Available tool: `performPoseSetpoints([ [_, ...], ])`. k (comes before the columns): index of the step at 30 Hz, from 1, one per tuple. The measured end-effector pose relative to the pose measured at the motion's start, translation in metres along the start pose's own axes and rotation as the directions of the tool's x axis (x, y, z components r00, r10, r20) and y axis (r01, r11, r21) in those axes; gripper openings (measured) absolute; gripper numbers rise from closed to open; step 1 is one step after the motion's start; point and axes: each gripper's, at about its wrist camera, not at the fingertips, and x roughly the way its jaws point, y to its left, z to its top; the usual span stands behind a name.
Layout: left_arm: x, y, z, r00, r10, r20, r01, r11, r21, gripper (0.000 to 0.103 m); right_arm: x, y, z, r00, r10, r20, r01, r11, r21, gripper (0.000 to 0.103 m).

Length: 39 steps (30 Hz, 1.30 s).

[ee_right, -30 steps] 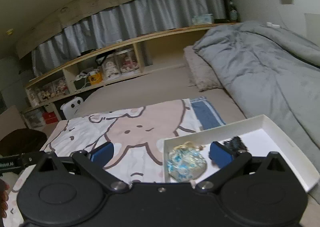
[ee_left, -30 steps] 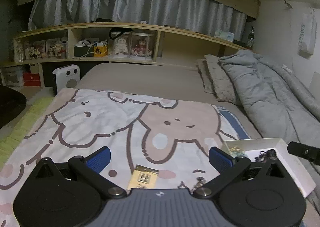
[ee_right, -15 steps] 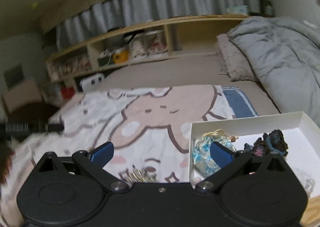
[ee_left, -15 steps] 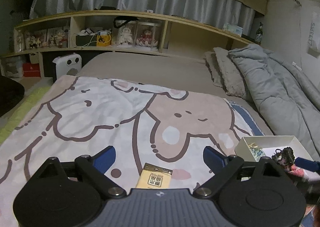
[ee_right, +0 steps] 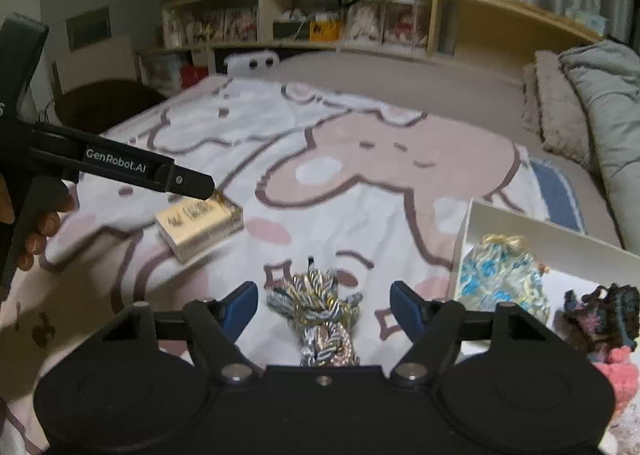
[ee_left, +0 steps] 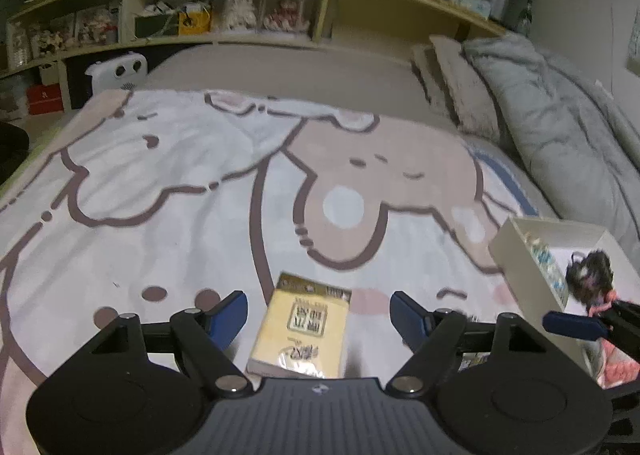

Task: Organize objects
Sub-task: 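Move the left tool to the yellow tissue pack while the right tool approaches the braided cord bundle, then grasp the yellow tissue pack with the left tool while the right tool grasps the braided cord bundle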

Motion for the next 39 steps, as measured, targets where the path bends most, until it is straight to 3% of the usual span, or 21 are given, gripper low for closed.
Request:
performPoseSetpoints([
  [4,0.008,-0.006,-0.006,0.999,0.001,-0.044,0.000,1.000,0.030,0.075,0.011,0.004,-0.004,0.999,0.001,-0.047,-0.003,1.000,-0.029,0.058],
  [8,0.013,-0.012,-0.010,0.998,0.018,-0.059,-0.014,0.997,0.075,0.074,0.013,0.007,-0.008,0.998,-0.008,-0.067,0.004,0.998,-0.056,0.054],
  [13,0.015,-0.014,-0.011,0.997,0.048,-0.065,-0.040,0.992,0.116,0.073,0.017,0.010,-0.011,0.995,-0.029,-0.098,0.023,0.998,-0.057,0.034],
  [21,0.018,-0.004,-0.011,0.992,0.094,-0.079,-0.086,0.991,0.100,0.072,0.013,0.002,-0.007,0.991,-0.018,-0.135,0.025,0.998,0.056,0.031],
  [29,0.020,-0.003,-0.016,0.987,0.086,-0.139,-0.071,0.991,0.109,0.054,0.006,-0.004,-0.005,0.983,0.038,-0.177,0.003,0.975,0.222,0.030],
  [35,0.007,-0.007,-0.018,0.969,0.063,-0.239,-0.040,0.994,0.102,0.054,0.006,-0.003,-0.006,0.981,0.068,-0.179,-0.025,0.972,0.233,0.030],
  [39,0.007,-0.013,-0.020,0.972,0.066,-0.227,-0.042,0.993,0.111,0.056,0.013,-0.002,-0.007,0.981,0.073,-0.178,-0.034,0.976,0.214,0.031],
])
